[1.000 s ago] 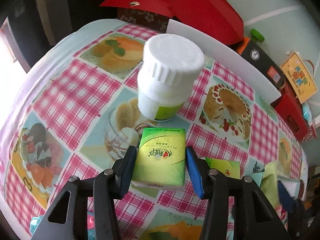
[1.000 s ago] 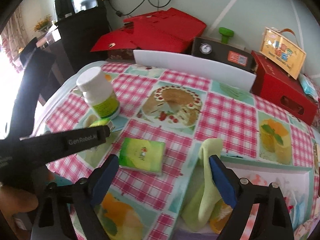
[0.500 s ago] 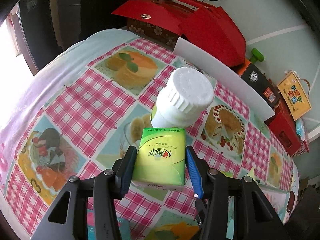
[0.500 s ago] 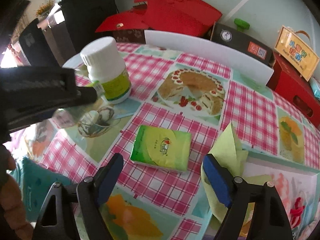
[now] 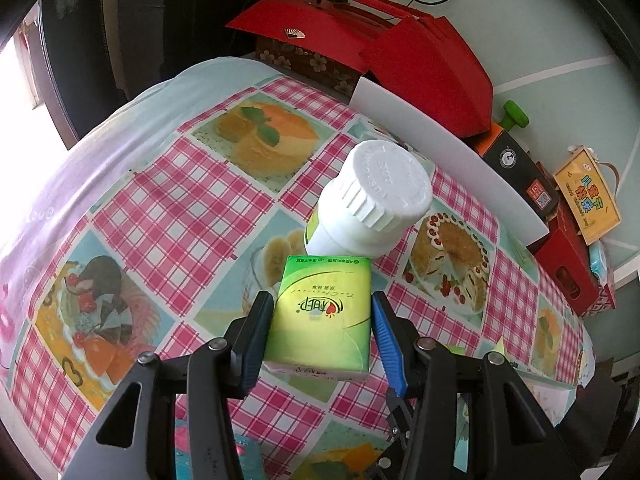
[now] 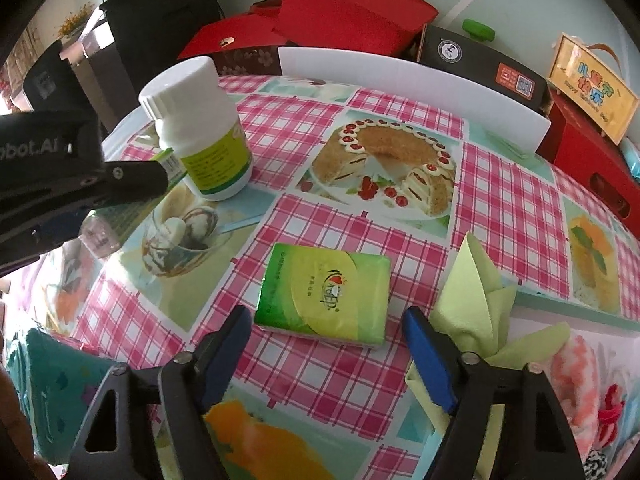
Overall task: Organize soft objects
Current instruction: 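Lift the tissue pack with the left tool while the right tool grasps the other green tissue pack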
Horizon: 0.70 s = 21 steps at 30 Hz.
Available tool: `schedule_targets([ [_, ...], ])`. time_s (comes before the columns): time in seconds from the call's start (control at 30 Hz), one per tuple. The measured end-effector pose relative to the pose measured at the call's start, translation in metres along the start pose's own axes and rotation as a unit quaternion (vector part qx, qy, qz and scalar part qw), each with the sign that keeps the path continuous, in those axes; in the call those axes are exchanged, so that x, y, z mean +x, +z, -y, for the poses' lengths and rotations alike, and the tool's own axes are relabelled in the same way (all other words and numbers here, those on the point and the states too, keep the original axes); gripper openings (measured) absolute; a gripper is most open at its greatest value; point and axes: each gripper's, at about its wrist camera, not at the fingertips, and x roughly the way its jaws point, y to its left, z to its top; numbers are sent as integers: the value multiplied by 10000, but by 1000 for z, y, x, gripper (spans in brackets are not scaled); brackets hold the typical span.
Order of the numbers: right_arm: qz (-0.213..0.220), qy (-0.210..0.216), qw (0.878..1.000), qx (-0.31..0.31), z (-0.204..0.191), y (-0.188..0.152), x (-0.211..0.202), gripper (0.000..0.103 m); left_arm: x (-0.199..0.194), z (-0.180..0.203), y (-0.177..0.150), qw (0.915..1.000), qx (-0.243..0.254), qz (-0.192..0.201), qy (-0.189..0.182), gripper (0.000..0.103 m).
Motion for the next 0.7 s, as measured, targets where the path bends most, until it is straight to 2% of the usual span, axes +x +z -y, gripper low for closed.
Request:
schedule_targets([
  [0.07, -15, 67, 10000, 6, 0, 0, 1, 68, 0, 0, 0, 10000, 3, 1, 6, 51],
  [0.4, 29, 110, 9999, 12, -1, 1, -4, 68, -3, 1, 0, 10000, 21, 38, -9, 51],
  [0.7, 226, 83, 9997, 79, 3, 2, -27, 67, -14, 3, 2, 9998, 56, 180, -96, 51],
])
